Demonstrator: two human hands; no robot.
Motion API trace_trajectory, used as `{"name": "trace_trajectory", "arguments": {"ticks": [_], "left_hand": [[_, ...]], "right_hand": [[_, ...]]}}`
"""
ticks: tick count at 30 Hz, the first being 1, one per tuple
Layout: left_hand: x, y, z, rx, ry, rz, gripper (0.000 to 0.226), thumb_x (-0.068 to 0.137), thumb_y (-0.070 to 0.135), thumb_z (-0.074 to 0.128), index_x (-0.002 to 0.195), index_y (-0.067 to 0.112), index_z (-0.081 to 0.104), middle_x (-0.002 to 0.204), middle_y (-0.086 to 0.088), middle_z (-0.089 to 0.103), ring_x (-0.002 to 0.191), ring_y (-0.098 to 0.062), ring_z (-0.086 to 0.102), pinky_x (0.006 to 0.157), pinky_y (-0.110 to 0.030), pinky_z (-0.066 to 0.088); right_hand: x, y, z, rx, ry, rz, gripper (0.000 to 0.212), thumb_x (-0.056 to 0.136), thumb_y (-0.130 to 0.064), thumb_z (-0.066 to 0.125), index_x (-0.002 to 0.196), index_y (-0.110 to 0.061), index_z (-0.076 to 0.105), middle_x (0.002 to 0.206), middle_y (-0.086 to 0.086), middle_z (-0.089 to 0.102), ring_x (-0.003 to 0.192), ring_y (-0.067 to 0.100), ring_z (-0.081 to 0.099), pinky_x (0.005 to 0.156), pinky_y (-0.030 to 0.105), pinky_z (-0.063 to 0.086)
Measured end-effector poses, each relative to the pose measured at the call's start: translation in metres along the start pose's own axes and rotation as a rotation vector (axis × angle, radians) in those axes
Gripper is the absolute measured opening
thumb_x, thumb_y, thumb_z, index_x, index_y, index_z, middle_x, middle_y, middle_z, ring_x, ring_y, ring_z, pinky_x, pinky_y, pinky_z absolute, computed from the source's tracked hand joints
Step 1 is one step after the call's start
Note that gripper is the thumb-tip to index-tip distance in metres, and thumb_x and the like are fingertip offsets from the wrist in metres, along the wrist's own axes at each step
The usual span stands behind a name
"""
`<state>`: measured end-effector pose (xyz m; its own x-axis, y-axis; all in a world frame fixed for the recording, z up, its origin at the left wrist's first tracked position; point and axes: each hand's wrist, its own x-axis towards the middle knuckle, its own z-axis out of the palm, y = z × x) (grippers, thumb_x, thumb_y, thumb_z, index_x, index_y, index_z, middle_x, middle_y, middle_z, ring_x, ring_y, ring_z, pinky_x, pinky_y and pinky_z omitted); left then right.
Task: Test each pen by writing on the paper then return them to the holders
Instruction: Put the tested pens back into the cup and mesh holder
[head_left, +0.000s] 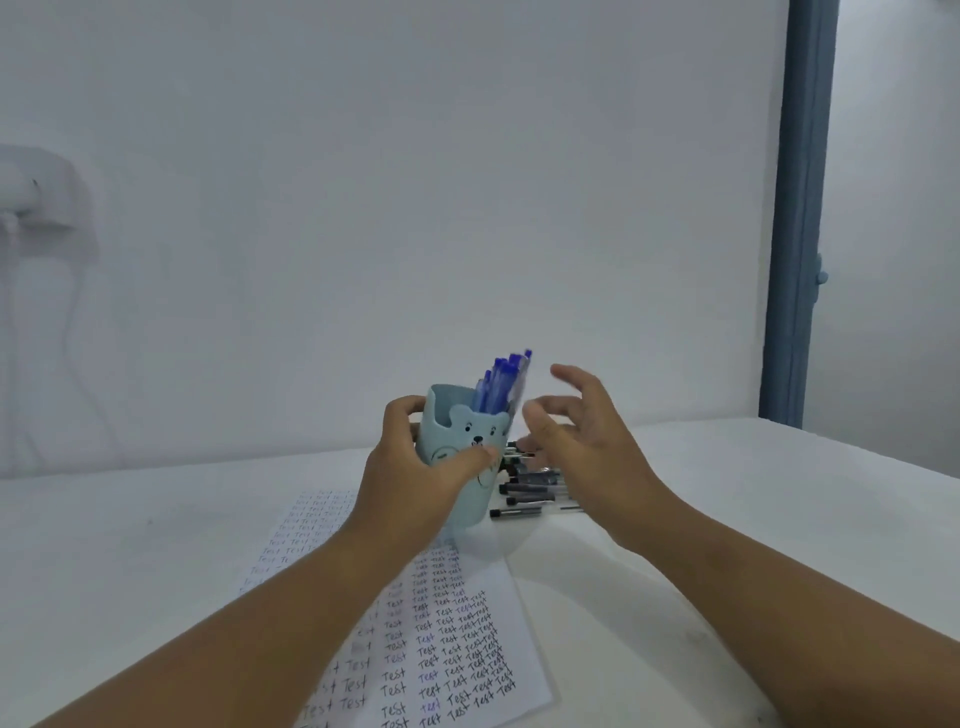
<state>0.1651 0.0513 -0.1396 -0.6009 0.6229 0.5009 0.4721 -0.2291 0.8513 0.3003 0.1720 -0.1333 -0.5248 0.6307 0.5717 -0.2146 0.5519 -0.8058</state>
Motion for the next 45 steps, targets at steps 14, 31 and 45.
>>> {"name": "trace_trajectory", "arguments": {"ticks": [14, 31, 45], "left_hand": [[0.049, -0.014, -0.09, -0.046, 0.174, -0.24, 0.068, 0.075, 0.018, 0.088, 0.122, 0.021, 0.04, 0.114, -0.003, 0.06, 0.099, -0.019, 0.064, 0.074, -0.033, 0.053], [0.075, -0.08, -0.132, 0.047, 0.134, -0.316, 0.085, 0.065, 0.033, 0.095, 0.128, 0.026, 0.04, 0.121, -0.005, 0.064, 0.11, -0.022, 0.065, 0.099, -0.049, 0.053], [0.033, -0.052, -0.106, 0.383, 0.439, -0.091, 0.072, 0.076, 0.027, 0.088, 0.117, 0.023, 0.029, 0.125, -0.003, 0.038, 0.117, -0.022, 0.042, 0.086, -0.029, 0.041]], "right_hand": [[-0.008, 0.022, 0.03, -0.772, -0.659, -0.163, 0.039, 0.09, -0.062, 0.056, 0.121, -0.041, 0.066, 0.12, -0.029, 0.058, 0.115, -0.008, 0.05, 0.108, 0.031, 0.042], [0.002, 0.036, 0.028, -0.62, -0.661, -0.151, 0.023, 0.087, -0.052, 0.069, 0.109, -0.045, 0.069, 0.114, -0.032, 0.06, 0.117, -0.009, 0.053, 0.108, 0.025, 0.042], [-0.002, 0.031, 0.023, -0.596, -0.584, -0.056, 0.023, 0.086, -0.055, 0.069, 0.107, -0.046, 0.069, 0.115, -0.03, 0.061, 0.112, -0.013, 0.053, 0.1, 0.016, 0.042]]}}
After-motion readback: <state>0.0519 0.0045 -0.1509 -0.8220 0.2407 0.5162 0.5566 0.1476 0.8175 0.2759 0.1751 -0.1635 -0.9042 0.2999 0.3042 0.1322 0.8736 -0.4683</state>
